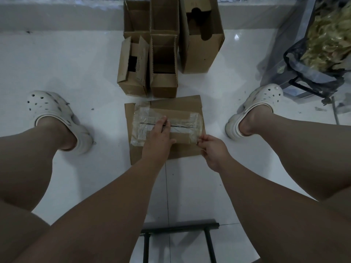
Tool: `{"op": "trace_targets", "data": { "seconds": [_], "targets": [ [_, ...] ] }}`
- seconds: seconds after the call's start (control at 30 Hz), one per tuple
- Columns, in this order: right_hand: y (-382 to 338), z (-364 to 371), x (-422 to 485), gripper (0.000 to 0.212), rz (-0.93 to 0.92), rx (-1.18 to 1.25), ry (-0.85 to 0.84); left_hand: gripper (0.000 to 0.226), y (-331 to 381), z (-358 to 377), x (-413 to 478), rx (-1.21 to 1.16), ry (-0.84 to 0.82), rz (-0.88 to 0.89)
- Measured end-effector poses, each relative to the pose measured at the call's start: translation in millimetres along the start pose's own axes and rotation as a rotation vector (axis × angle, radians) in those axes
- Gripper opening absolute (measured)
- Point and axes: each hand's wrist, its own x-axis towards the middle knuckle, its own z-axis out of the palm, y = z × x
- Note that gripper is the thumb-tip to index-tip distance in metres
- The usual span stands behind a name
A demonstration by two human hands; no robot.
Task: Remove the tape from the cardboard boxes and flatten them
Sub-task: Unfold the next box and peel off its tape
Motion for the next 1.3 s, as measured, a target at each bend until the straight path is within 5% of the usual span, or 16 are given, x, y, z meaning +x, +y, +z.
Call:
{"op": "trace_targets", "data": {
  "seconds": [0.27, 0.53, 0.9, 1.0, 1.3],
  "targets": [
    [-5, -6, 1, 0.022, -0.121, -0.382, -0.098, 0.069, -1, 0, 0, 0.023, 0.000, 0.017],
    [-7, -6, 0, 0.038, -0.403, -0.927, -0.045, 0.081, -9, -5, 0, 0.081, -0.049, 0.064],
    [-2, 2, 1, 0.028, -0.335, -0.906, -0.017, 0.083, -12, -3, 2, 0.186, -0.031, 0.104],
    [-3, 8, -1, 0.023, -0.328, -0.697, 0.046, 0.083, -9, -5, 6, 0.152, -0.019, 0.088],
    [6, 23, -10, 0.020, -0.608, -0.849, 0.211, 0.086, -11, -4, 8, 0.166, 0.026, 0.068]
  ]
}}
